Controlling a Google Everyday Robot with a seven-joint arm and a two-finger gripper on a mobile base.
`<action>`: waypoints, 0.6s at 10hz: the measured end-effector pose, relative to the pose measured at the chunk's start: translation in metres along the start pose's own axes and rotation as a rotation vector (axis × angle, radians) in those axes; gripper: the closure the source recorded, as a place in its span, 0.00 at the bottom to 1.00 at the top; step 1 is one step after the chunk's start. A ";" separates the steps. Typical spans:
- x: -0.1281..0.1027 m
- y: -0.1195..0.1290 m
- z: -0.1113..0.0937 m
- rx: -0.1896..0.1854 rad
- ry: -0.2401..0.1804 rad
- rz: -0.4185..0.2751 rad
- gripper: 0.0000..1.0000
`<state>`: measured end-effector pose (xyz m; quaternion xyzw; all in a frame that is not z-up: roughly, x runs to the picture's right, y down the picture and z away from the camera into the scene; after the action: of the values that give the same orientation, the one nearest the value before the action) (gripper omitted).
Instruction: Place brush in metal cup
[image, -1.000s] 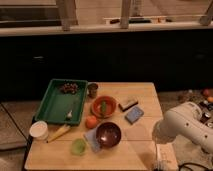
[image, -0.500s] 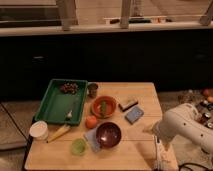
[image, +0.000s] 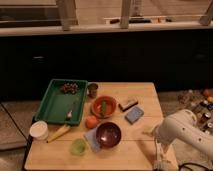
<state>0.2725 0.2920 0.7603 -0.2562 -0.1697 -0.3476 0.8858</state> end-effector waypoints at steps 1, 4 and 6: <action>0.001 0.003 0.008 -0.001 -0.009 0.008 0.22; 0.003 0.009 0.022 0.001 -0.032 0.023 0.50; 0.004 0.012 0.021 -0.002 -0.034 0.027 0.72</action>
<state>0.2808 0.3096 0.7751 -0.2653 -0.1811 -0.3313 0.8872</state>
